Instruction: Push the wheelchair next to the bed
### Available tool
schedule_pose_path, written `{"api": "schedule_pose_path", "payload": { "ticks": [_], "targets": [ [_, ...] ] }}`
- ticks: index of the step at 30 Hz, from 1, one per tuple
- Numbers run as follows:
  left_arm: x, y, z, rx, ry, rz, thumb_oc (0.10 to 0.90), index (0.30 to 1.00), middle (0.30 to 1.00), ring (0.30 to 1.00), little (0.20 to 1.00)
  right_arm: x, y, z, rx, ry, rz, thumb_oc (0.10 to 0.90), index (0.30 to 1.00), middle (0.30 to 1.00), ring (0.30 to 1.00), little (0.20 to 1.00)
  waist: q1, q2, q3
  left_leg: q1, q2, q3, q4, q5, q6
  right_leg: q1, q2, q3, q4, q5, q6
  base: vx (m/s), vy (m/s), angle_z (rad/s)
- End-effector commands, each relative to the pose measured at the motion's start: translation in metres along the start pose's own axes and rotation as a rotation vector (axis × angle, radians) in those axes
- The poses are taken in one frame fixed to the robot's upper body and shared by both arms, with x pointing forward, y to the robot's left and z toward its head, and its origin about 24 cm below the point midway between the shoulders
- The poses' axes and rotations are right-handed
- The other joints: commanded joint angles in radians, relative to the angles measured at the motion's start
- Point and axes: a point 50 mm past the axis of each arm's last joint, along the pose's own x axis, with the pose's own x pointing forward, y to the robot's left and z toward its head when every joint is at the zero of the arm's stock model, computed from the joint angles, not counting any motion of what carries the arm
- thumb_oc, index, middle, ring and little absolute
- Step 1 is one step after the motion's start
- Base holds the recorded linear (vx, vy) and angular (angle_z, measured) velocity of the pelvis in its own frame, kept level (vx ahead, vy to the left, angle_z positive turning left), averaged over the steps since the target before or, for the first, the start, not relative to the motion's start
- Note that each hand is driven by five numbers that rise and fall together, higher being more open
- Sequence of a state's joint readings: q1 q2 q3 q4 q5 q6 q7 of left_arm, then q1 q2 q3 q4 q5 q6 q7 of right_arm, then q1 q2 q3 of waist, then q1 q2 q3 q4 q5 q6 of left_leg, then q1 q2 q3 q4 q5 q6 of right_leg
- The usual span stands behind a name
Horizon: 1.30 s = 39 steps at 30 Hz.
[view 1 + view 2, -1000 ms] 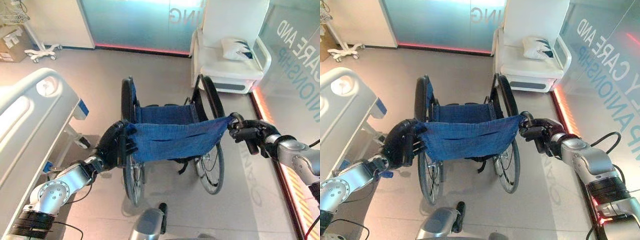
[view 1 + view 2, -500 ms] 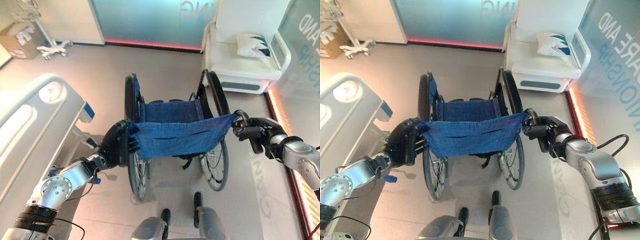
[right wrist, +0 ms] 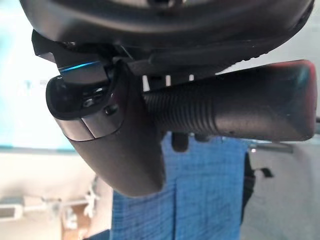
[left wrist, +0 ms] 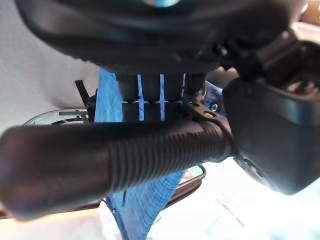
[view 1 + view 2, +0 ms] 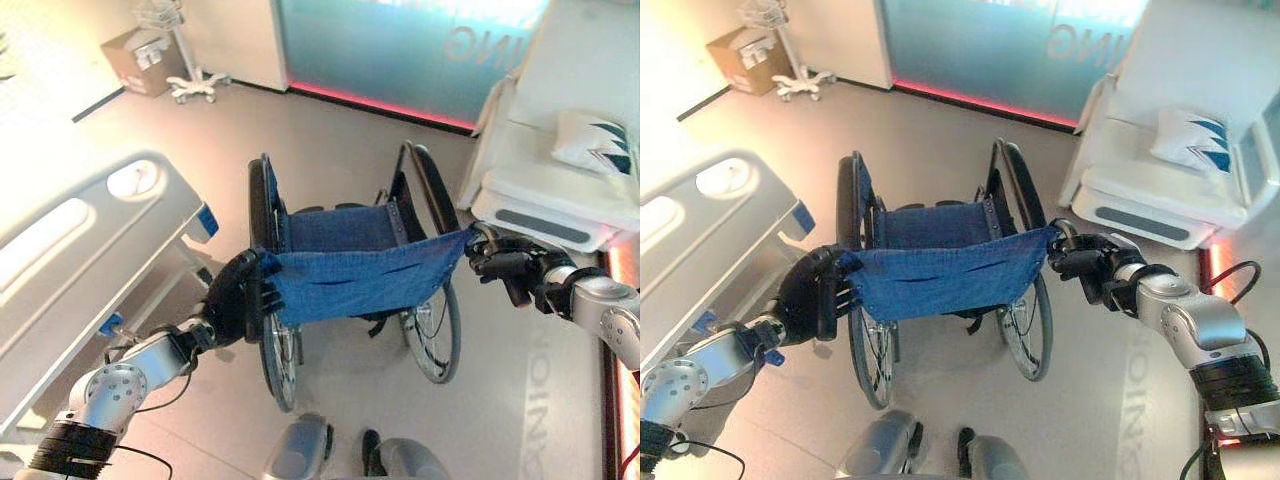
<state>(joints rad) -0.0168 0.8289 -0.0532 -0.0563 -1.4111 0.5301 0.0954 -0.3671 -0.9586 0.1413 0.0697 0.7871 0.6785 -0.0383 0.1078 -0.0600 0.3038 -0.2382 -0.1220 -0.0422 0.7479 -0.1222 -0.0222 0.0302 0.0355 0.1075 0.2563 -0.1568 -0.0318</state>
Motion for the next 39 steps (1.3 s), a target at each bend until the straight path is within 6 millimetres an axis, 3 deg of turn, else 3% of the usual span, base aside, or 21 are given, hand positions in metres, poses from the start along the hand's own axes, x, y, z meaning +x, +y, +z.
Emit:
{"api": "schedule_pose_path", "payload": {
  "ticks": [1, 2, 3, 4, 6, 8, 10, 13, 14, 15, 17, 20, 23, 25, 26, 28, 31, 32, 35, 39],
  "targets": [
    [-0.027, -0.065, 0.091, 0.038, -0.444, -0.390, 0.400, 0.300, 0.300, 0.300, 0.300, -0.004, 0.038, 0.045, -0.059, -0.186, 0.223, 0.400, 0.300, 0.300, 0.300, 0.300, -0.020, 0.039, -0.109, 0.033, 0.069, 0.041, -0.330, 0.222, -0.049, 0.080, 0.039, -0.185, -0.083, 0.048, 0.055, 0.42, 0.075, -0.03],
    [-0.027, -0.065, 0.091, 0.038, -0.445, -0.390, 0.400, 0.300, 0.300, 0.300, 0.300, -0.004, 0.038, 0.046, -0.059, -0.187, 0.224, 0.400, 0.300, 0.300, 0.300, 0.300, -0.019, 0.037, -0.107, 0.037, 0.067, 0.043, -0.334, 0.224, -0.049, 0.082, 0.037, -0.184, -0.083, 0.047, 0.055, 0.60, 0.111, -0.18],
    [-0.026, -0.060, 0.091, 0.024, -0.449, -0.378, 0.400, 0.300, 0.300, 0.300, 0.300, 0.000, 0.042, 0.045, -0.059, -0.185, 0.230, 0.400, 0.300, 0.300, 0.300, 0.300, -0.002, 0.056, -0.115, 0.017, 0.083, 0.061, -0.513, 0.280, -0.067, 0.114, 0.065, -0.192, -0.093, 0.031, 0.053, 0.52, 0.098, -0.16],
    [-0.026, -0.056, 0.090, 0.020, -0.451, -0.372, 0.400, 0.300, 0.300, 0.300, 0.300, 0.002, 0.044, 0.044, -0.062, -0.184, 0.237, 0.400, 0.300, 0.300, 0.300, 0.300, 0.007, 0.060, -0.116, 0.017, 0.083, 0.078, -0.615, 0.317, -0.074, 0.143, 0.072, -0.193, -0.097, 0.025, 0.056, 0.67, 0.126, -0.25],
    [-0.029, -0.048, 0.085, 0.022, -0.457, -0.368, 0.400, 0.300, 0.300, 0.300, 0.300, 0.000, 0.045, 0.038, -0.066, -0.184, 0.244, 0.400, 0.300, 0.300, 0.300, 0.300, 0.021, 0.058, -0.125, 0.010, 0.078, 0.108, -0.713, 0.344, -0.075, 0.195, 0.076, -0.190, -0.097, 0.011, 0.065, 0.59, 0.113, -0.16],
    [-0.034, -0.046, 0.087, 0.031, -0.484, -0.363, 0.400, 0.300, 0.300, 0.300, 0.300, 0.000, 0.049, 0.037, -0.067, -0.189, 0.266, 0.400, 0.300, 0.300, 0.300, 0.300, 0.040, 0.054, -0.151, 0.029, 0.064, 0.117, -0.763, 0.304, -0.056, 0.216, 0.072, -0.194, -0.057, -0.016, 0.087, 0.57, 0.135, -0.23],
    [-0.036, -0.045, 0.093, 0.038, -0.508, -0.363, 0.400, 0.300, 0.300, 0.300, 0.300, 0.004, 0.054, 0.038, -0.059, -0.197, 0.293, 0.400, 0.300, 0.300, 0.300, 0.300, 0.045, 0.046, -0.166, 0.055, 0.057, 0.151, -0.714, 0.274, -0.033, 0.219, 0.061, -0.208, 0.002, -0.004, 0.110, 0.37, 0.105, -0.73],
    [-0.038, -0.045, 0.098, 0.039, -0.518, -0.349, 0.400, 0.300, 0.300, 0.300, 0.300, 0.005, 0.058, 0.032, -0.064, -0.202, 0.319, 0.400, 0.300, 0.300, 0.300, 0.300, 0.058, 0.019, -0.180, 0.065, 0.023, 0.154, -0.673, 0.229, 0.000, 0.223, 0.052, -0.201, 0.102, 0.070, 0.159, 0.33, 0.093, -0.75],
    [-0.037, -0.047, 0.102, 0.058, -0.510, -0.340, 0.400, 0.300, 0.300, 0.300, 0.300, 0.004, 0.059, 0.033, -0.068, -0.205, 0.328, 0.400, 0.300, 0.300, 0.300, 0.300, 0.064, 0.009, -0.198, 0.092, 0.022, 0.187, -0.676, 0.204, 0.024, 0.183, 0.071, -0.206, 0.238, 0.203, 0.225, 0.48, 0.105, -0.52],
    [-0.038, -0.048, 0.108, 0.085, -0.504, -0.339, 0.400, 0.300, 0.300, 0.300, 0.300, 0.003, 0.060, 0.036, -0.071, -0.220, 0.329, 0.400, 0.300, 0.300, 0.300, 0.300, 0.070, 0.004, -0.207, 0.113, 0.019, 0.183, -0.669, 0.186, 0.036, 0.139, 0.083, -0.209, 0.355, 0.296, 0.269, 0.44, 0.088, -0.38],
    [-0.038, -0.048, 0.111, 0.098, -0.508, -0.343, 0.400, 0.300, 0.300, 0.300, 0.300, 0.003, 0.061, 0.040, -0.071, -0.231, 0.326, 0.400, 0.300, 0.300, 0.300, 0.300, 0.066, 0.005, -0.211, 0.128, 0.020, 0.183, -0.664, 0.175, 0.040, 0.093, 0.088, -0.205, 0.405, 0.329, 0.279, 0.29, 0.048, 0.08],
    [-0.042, -0.048, 0.119, 0.112, -0.515, -0.362, 0.400, 0.300, 0.300, 0.300, 0.300, 0.004, 0.062, 0.041, -0.068, -0.247, 0.319, 0.400, 0.300, 0.300, 0.300, 0.300, 0.051, 0.012, -0.216, 0.143, 0.007, 0.178, -0.636, 0.150, 0.052, 0.046, 0.039, -0.215, 0.366, 0.285, 0.264, 0.34, 0.066, 0.09],
    [-0.046, -0.051, 0.124, 0.137, -0.510, -0.372, 0.400, 0.300, 0.300, 0.300, 0.300, 0.001, 0.051, 0.041, -0.071, -0.251, 0.297, 0.400, 0.300, 0.300, 0.300, 0.300, 0.036, 0.020, -0.209, 0.143, -0.004, 0.144, -0.572, 0.117, 0.047, 0.041, -0.030, -0.258, 0.156, 0.155, 0.193, 0.31, -0.018, 0.35],
    [-0.045, -0.053, 0.125, 0.138, -0.514, -0.371, 0.400, 0.300, 0.300, 0.300, 0.300, 0.000, 0.045, 0.042, -0.068, -0.251, 0.287, 0.400, 0.300, 0.300, 0.300, 0.300, 0.028, 0.032, -0.195, 0.148, 0.004, 0.114, -0.532, 0.109, 0.030, 0.040, -0.058, -0.287, 0.063, 0.101, 0.155, 0.28, -0.076, 0.38],
    [-0.042, -0.056, 0.124, 0.134, -0.518, -0.380, 0.400, 0.300, 0.300, 0.300, 0.300, 0.002, 0.040, 0.044, -0.067, -0.254, 0.275, 0.400, 0.300, 0.300, 0.300, 0.300, 0.024, 0.036, -0.183, 0.160, 0.008, 0.092, -0.497, 0.094, 0.013, 0.028, -0.093, -0.298, -0.051, 0.096, 0.136, 0.33, -0.115, 0.29],
    [-0.038, -0.059, 0.123, 0.132, -0.519, -0.378, 0.400, 0.300, 0.300, 0.300, 0.300, 0.001, 0.036, 0.048, -0.074, -0.253, 0.268, 0.400, 0.300, 0.300, 0.300, 0.300, 0.014, 0.044, -0.173, 0.186, 0.015, 0.074, -0.489, 0.074, -0.001, 0.022, -0.118, -0.297, -0.119, 0.113, 0.142, 0.30, -0.116, 0.34],
    [-0.039, -0.065, 0.126, 0.134, -0.537, -0.372, 0.400, 0.300, 0.300, 0.300, 0.300, -0.001, 0.038, 0.061, -0.094, -0.264, 0.259, 0.400, 0.300, 0.300, 0.300, 0.300, -0.009, 0.041, -0.159, 0.274, 0.028, 0.057, -0.499, -0.053, 0.008, -0.098, -0.232, -0.235, -0.187, 0.263, 0.211, 0.34, -0.198, 0.33],
    [-0.039, -0.066, 0.127, 0.135, -0.541, -0.371, 0.400, 0.300, 0.300, 0.300, 0.300, -0.002, 0.040, 0.063, -0.096, -0.268, 0.260, 0.400, 0.300, 0.300, 0.300, 0.300, -0.011, 0.039, -0.157, 0.286, 0.034, 0.053, -0.495, -0.064, 0.007, -0.114, -0.245, -0.225, -0.193, 0.281, 0.218, 0.45, -0.318, 0.32],
    [-0.041, -0.064, 0.125, 0.153, -0.536, -0.356, 0.400, 0.300, 0.300, 0.300, 0.300, -0.006, 0.042, 0.072, -0.096, -0.285, 0.273, 0.400, 0.300, 0.300, 0.300, 0.300, -0.008, 0.032, -0.162, 0.304, 0.082, 0.043, -0.434, -0.056, -0.005, -0.121, -0.235, -0.232, -0.164, 0.256, 0.223, 0.41, -0.317, 0.34],
    [-0.047, -0.061, 0.111, 0.177, -0.520, -0.362, 0.400, 0.300, 0.300, 0.300, 0.300, -0.013, 0.041, 0.076, -0.113, -0.287, 0.308, 0.400, 0.300, 0.300, 0.300, 0.300, 0.003, 0.017, -0.178, 0.283, 0.137, 0.010, -0.293, 0.015, -0.028, -0.105, -0.175, -0.259, -0.116, 0.185, 0.167, 0.39, -0.320, 0.35]
  ]
}}
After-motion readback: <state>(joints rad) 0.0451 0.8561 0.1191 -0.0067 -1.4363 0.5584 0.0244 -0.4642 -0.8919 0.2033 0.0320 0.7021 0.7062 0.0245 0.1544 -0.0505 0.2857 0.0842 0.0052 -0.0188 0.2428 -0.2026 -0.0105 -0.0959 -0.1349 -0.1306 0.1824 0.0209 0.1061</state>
